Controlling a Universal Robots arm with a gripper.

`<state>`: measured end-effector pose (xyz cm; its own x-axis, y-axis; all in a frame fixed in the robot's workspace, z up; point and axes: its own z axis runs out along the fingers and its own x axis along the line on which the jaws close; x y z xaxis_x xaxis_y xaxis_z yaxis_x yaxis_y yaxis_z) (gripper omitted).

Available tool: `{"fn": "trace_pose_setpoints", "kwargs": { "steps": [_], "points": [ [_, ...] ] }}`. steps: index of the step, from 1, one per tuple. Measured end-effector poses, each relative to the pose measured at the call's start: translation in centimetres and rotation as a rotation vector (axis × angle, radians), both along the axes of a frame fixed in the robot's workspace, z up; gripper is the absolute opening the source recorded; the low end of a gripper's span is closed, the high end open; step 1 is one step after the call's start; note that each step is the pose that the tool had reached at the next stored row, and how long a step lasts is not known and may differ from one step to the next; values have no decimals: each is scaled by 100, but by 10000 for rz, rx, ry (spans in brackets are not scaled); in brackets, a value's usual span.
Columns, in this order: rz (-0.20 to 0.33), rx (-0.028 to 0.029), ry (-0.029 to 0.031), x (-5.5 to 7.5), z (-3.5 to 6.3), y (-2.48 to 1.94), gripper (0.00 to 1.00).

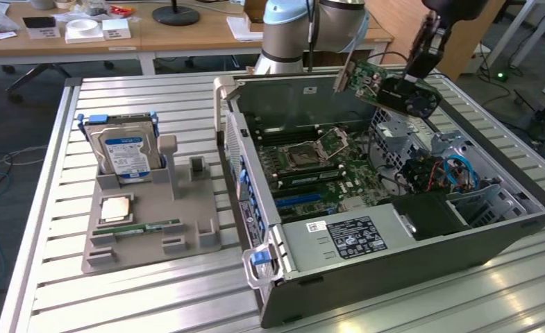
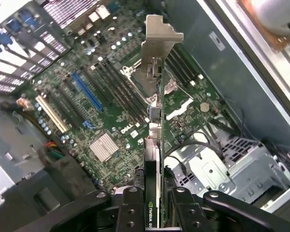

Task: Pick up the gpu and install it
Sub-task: 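Insert the gpu into the slot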

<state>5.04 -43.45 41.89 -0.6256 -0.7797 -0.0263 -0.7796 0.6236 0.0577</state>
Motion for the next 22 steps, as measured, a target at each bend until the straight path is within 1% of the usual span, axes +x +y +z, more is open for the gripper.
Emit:
{"fn": "trace_pose_setpoints", "kwargs": {
  "steps": [22],
  "points": [
    [4009, 0, 0, 0, -26, 0, 26]
  ]
}}
